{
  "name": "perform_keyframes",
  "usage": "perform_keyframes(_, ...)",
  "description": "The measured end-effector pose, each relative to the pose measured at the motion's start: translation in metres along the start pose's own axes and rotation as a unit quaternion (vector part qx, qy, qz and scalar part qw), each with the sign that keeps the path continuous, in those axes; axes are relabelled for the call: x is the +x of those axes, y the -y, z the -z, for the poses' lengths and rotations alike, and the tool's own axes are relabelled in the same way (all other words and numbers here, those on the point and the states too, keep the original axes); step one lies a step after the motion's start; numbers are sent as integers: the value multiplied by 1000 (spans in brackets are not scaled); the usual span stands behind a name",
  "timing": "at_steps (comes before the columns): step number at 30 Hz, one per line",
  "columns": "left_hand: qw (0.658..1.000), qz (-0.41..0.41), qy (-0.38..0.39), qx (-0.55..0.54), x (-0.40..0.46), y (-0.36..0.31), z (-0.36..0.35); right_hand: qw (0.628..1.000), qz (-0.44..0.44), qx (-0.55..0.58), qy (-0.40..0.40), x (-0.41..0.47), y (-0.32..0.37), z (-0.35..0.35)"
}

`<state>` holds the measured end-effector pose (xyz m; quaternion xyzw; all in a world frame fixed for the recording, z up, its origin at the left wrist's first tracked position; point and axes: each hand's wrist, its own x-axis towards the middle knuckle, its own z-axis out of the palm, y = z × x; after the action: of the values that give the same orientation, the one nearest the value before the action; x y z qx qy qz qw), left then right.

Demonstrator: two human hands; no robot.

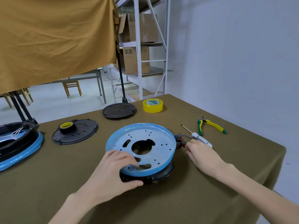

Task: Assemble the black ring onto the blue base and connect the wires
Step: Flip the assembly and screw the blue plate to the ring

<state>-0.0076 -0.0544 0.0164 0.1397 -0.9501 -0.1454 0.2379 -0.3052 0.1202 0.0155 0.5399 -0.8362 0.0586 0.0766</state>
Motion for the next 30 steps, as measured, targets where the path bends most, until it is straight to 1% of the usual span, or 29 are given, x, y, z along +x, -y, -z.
perform_keyframes(2,1000,-11,-2,12,3,1,-2,1000,0,15,-22,0,4,-1)
perform_keyframes(3,1000,-9,-11,8,4,2,-3,997,0,56,-48,0,8,-2)
perform_keyframes(4,1000,-9,-19,1,5,3,-4,989,-3,127,-77,0,13,-3)
perform_keyframes(5,1000,-10,-28,-5,5,4,-5,972,-20,212,-96,1,20,-2)
perform_keyframes(6,999,-10,-37,-10,5,3,-7,947,-55,300,-98,3,27,1)
perform_keyframes(7,999,-11,-46,-13,5,3,-8,921,-103,368,-70,6,34,4)
perform_keyframes(9,998,-15,-62,-15,6,2,-10,888,-185,419,38,12,46,11)
perform_keyframes(10,997,-17,-72,-17,6,2,-11,856,-214,460,96,15,49,12)
perform_keyframes(11,996,-17,-80,-23,6,3,-11,802,-235,529,145,18,51,13)
perform_keyframes(12,996,-17,-87,-31,6,2,-11,733,-243,609,180,20,52,15)
perform_keyframes(13,994,-15,-97,-40,6,2,-11,662,-243,679,202,21,53,18)
perform_keyframes(14,992,-11,-112,-50,7,2,-11,610,-241,725,212,22,54,22)
perform_keyframes(15,989,-2,-132,-62,8,1,-11,582,-241,747,212,24,54,26)
perform_keyframes(16,984,12,-157,-78,10,0,-9,578,-243,752,203,26,55,31)
perform_keyframes(19,962,42,-231,-140,15,-4,2,585,-232,753,195,40,63,55)
perform_keyframes(21,955,51,-236,-174,17,-8,13,585,-211,761,182,51,69,70)
perform_keyframes(24,951,68,-204,-222,16,-13,26,603,-179,766,136,67,83,92)
perform_keyframes(26,953,85,-190,-220,16,-17,27,610,-158,770,103,77,94,105)
perform_keyframes(28,944,106,-227,-215,18,-21,27,620,-116,771,91,87,103,117)
perform_keyframes(30,918,142,-282,-241,21,-26,29,649,-70,753,89,94,111,123)
